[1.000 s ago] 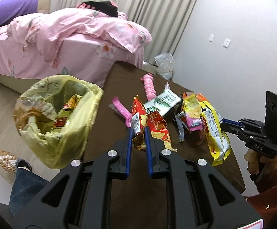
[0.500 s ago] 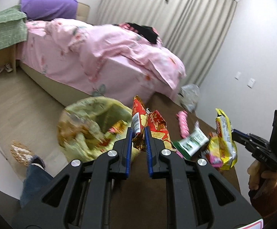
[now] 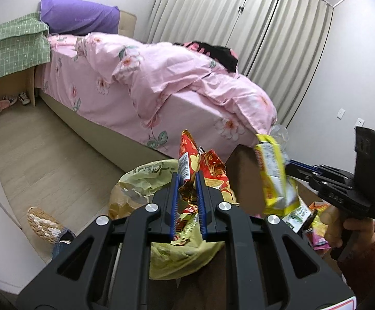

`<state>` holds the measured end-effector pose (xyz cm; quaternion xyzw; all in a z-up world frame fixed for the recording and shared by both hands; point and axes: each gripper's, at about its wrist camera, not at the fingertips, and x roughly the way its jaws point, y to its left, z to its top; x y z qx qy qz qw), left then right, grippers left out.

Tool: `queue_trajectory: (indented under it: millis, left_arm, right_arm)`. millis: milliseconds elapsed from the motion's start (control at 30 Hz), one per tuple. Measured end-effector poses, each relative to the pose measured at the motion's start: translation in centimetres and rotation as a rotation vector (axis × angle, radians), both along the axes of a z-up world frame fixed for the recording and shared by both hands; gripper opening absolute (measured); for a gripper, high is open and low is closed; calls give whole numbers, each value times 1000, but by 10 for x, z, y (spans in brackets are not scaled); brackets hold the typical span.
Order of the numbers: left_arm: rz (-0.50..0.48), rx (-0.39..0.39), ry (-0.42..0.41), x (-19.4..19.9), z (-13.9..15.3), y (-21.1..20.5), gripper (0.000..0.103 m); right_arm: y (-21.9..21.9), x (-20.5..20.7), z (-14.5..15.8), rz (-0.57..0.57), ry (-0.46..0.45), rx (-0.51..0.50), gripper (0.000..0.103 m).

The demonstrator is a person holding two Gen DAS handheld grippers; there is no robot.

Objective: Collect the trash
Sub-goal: 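Carry both wrappers over the yellow trash bag and open both tools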

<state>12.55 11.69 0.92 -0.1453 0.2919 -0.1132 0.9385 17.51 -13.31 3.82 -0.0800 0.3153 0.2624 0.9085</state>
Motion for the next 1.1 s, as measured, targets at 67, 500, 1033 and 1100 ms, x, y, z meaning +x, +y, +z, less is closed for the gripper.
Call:
queue_trajectory:
  millis: [67, 500, 1033, 1100]
  left_arm:
    - [-9, -7, 29, 12, -10, 3, 12]
    - [-14, -80, 176, 69, -74, 17, 14]
    - [114, -79, 109, 45, -49, 27, 43]
    - [118, -62, 79, 36, -38, 20, 46]
  right_arm:
    - [12, 18, -14, 1, 35, -11, 10]
    - [52, 82, -79, 17, 221, 3, 11]
    - [28, 53, -56, -25, 169, 48, 36]
    - [16, 40, -45, -43, 133, 40, 36]
